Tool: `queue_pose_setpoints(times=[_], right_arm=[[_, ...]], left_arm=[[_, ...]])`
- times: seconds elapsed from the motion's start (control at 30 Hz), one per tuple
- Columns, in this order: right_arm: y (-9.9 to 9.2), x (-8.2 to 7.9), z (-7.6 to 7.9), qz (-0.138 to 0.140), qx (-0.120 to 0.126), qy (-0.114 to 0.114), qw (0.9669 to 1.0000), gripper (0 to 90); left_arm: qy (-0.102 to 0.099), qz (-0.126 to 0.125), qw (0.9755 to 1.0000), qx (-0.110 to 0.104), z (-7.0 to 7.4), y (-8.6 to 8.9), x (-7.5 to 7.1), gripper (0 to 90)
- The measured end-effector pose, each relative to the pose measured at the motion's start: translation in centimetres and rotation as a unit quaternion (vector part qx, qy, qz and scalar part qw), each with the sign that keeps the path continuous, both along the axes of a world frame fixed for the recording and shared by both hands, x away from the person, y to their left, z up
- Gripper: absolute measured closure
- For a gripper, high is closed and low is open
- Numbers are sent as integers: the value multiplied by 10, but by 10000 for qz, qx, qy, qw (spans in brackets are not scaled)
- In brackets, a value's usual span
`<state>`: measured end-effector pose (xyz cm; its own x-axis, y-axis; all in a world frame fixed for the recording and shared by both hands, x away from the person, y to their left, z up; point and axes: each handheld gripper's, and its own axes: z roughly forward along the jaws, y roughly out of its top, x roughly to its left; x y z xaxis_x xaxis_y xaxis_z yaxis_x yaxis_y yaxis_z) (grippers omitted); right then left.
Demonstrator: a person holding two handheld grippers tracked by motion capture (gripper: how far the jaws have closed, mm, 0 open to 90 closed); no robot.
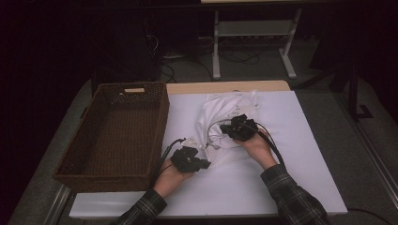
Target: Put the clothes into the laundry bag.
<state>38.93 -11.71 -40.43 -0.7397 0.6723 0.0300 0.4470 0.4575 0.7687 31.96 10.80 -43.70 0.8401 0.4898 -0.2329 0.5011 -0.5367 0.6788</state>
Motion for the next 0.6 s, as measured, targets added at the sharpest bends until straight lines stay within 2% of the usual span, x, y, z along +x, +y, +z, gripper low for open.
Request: queue_pose_setpoints(times=[0.2,0.33,0.6], right_arm=[[6,6,-11,-144,-8,95,9999,890],[10,10,-15,-238,1,71,9997,892],[25,20,-22,-621,78,-47,9980,895]], left_arm=[[5,-60,10000,48,1,-1,0,888],[17,-53,10000,61,0,-1,-1,889],[44,-146,9997,196,-2,-4,-1,890]])
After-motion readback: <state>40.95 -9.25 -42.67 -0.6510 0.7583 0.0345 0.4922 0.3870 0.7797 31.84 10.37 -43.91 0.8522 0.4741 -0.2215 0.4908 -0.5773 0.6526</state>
